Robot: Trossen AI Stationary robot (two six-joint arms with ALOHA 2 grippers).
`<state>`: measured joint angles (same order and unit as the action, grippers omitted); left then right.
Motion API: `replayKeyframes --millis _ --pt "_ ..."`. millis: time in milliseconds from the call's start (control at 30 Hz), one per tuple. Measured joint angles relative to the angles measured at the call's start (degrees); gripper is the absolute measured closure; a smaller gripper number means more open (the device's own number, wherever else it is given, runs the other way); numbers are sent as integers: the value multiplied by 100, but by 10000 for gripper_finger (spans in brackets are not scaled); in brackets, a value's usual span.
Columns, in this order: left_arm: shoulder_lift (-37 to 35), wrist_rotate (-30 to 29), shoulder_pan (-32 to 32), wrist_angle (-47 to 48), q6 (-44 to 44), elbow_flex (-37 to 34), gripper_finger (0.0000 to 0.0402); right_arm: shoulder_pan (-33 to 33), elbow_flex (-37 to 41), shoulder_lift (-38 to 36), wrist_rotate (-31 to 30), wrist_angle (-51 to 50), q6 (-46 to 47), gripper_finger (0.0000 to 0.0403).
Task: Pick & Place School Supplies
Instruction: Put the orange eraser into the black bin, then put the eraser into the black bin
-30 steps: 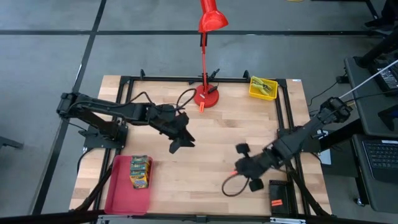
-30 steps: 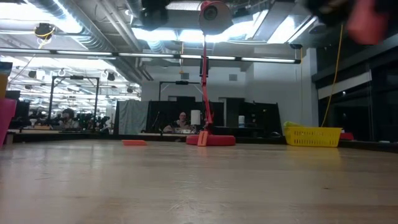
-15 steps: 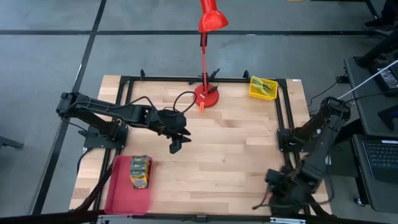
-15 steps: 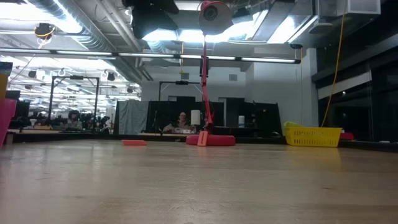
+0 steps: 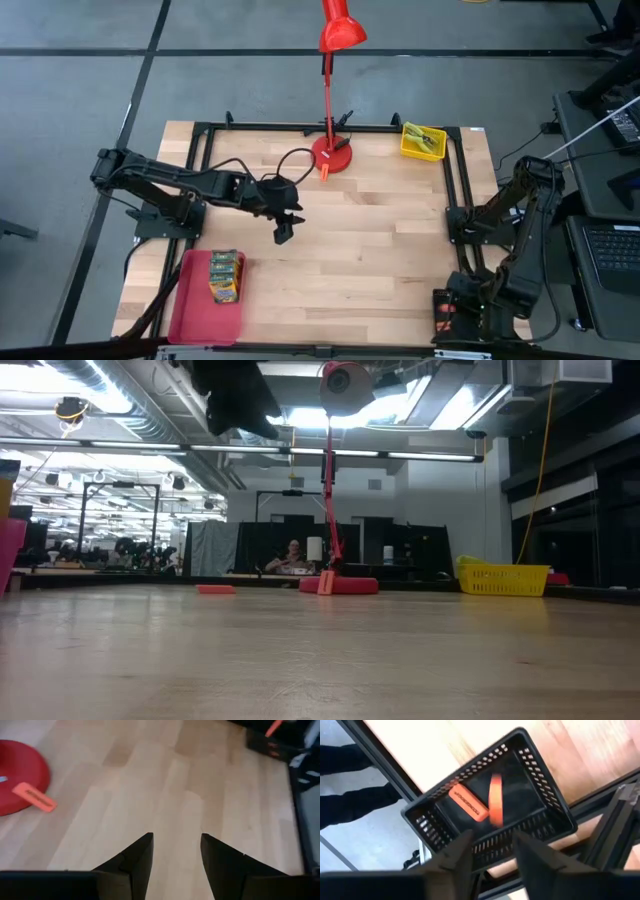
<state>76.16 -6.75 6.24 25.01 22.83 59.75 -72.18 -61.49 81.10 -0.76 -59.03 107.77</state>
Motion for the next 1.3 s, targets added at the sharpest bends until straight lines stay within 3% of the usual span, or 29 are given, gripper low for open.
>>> replayKeyframes --millis 167,267,367,567,767,867,1067,1300 --pt "0 -975 -12 331 456 0 213 -4 0 2 36 -90 98 191" --pt "0 -1818 -152 933 1441 0 201 -4 0 11 -35 -126 134 179" --pt "0 -2093 -409 1523 1982 -2 198 -3 0 58 -397 -154 234 184" --pt "144 -1256 -1231 1783 923 0 198 266 0 191 -1406 -150 134 209" --pt "952 -92 -1779 1906 -1788 -3 194 620 0 195 -2645 -146 6 221" --pt "1323 37 -1904 1879 -2713 -2 191 840 0 195 -2963 -75 29 216" --pt "1961 233 -2450 1688 -2714 -4 192 1148 0 195 -3550 103 -1 202" --pt "2375 529 -2998 1591 -2598 -7 215 1287 0 195 -3786 438 -37 200"
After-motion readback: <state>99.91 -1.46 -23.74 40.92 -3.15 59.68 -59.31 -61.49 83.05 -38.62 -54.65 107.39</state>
